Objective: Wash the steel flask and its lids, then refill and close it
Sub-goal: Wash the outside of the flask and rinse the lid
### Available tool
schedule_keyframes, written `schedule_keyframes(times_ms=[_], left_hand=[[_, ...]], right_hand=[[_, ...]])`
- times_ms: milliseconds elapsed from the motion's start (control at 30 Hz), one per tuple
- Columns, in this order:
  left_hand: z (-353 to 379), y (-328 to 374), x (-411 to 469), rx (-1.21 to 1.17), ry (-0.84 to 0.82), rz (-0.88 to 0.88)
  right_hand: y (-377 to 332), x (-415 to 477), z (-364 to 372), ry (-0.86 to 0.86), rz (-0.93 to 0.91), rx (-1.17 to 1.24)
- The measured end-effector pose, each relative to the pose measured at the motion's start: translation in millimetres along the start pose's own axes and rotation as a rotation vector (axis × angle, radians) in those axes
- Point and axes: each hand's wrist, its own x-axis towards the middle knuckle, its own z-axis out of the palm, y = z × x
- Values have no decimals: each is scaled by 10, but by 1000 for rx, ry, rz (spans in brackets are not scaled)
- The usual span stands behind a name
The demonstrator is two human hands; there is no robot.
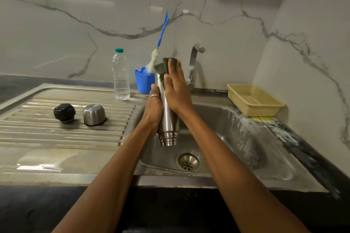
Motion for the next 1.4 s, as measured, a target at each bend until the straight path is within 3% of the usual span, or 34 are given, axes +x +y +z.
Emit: schedule_keyframes(times_ms=[100, 167, 267, 433, 533, 633, 733, 967, 1033, 1200, 1400], left_hand=[[-49, 27, -3, 49, 7, 25], [-131, 15, 27, 121, 67, 67], [-179, -11, 31, 74, 98, 30], [-4, -19, 5, 8, 11, -42], [23, -5, -7, -25, 9, -16], [-133, 6, 35, -21, 110, 25], [-187, 22, 25, -67, 96, -33], [63, 49, -45, -59, -123, 23], [-5, 10, 4, -65, -117, 50], [-251, -11, 55, -149, -56, -79], [-88, 6, 15, -279, -81, -147]], right_hand=[[-40, -133, 83, 5, -45, -31], [22, -453, 170, -62, -117, -70], [113, -643, 142, -193, -72, -32], [-19, 22, -49, -42, -1, -32], [-50, -53, 23, -36, -21, -49], [46, -627, 107, -166, -61, -27], [115, -727, 1, -297, 7, 48], [-108, -46, -107, -105, 100, 69], [-106, -255, -84, -132, 98, 91], [10, -884, -105, -333, 102, 93], [-132, -199, -126, -229, 82, 28]])
